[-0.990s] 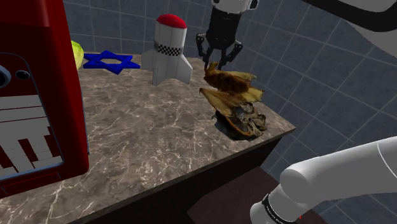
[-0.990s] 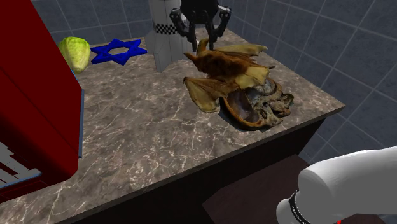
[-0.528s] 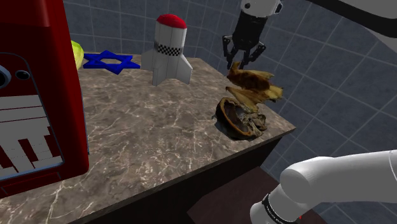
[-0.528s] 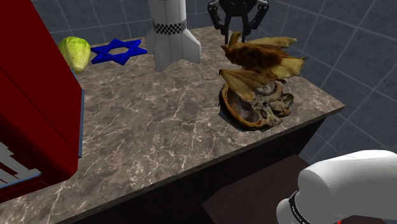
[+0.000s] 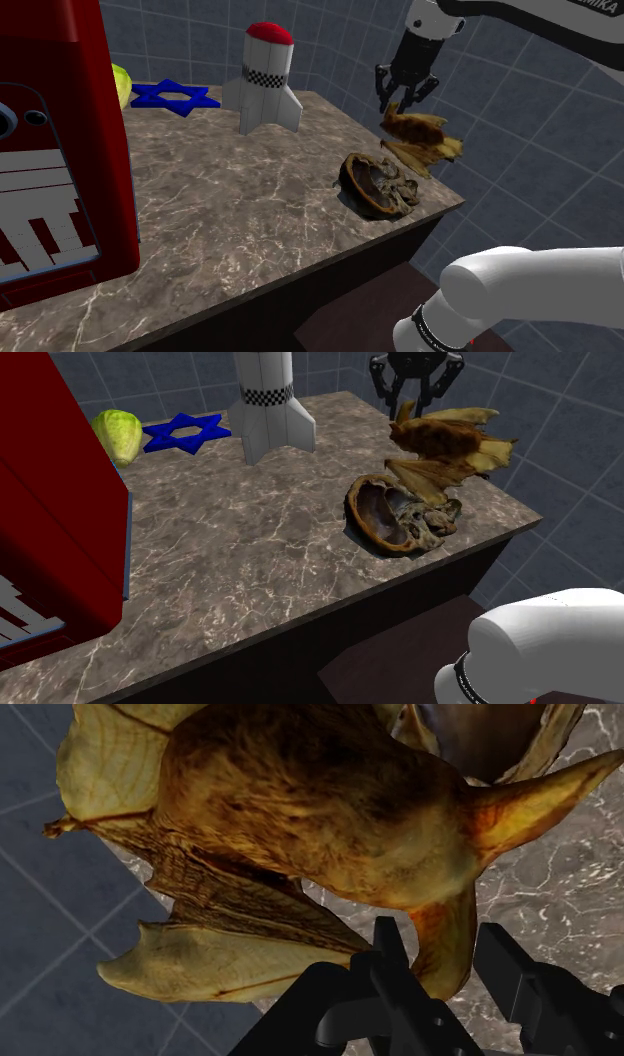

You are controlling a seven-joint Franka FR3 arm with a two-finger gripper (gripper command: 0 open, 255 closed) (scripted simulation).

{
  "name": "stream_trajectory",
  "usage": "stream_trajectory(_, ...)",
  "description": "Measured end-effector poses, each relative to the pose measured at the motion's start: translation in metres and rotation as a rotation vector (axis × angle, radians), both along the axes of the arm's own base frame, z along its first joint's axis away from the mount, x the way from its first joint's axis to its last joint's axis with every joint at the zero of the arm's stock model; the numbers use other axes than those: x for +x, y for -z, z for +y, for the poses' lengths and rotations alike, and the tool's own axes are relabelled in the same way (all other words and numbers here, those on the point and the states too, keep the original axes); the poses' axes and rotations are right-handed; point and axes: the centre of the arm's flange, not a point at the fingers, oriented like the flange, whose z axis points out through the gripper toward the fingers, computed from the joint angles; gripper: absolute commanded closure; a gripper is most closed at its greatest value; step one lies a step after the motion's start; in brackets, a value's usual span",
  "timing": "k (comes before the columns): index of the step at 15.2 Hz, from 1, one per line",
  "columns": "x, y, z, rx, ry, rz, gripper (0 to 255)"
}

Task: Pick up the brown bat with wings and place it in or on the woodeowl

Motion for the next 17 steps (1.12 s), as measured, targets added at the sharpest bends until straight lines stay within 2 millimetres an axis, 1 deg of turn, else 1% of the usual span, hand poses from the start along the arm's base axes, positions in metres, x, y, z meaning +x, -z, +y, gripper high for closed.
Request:
stream_trajectory(9, 0.000, 0.046, -0.001, 0.000, -0.001, 0.000, 255)
stream_trajectory(14, -0.001, 0.075, 0.000, 0.000, 0.000, 0.000, 255)
stream_trajectory(17, -0.001, 0.080, -0.001, 0.000, -0.001, 0.000, 255)
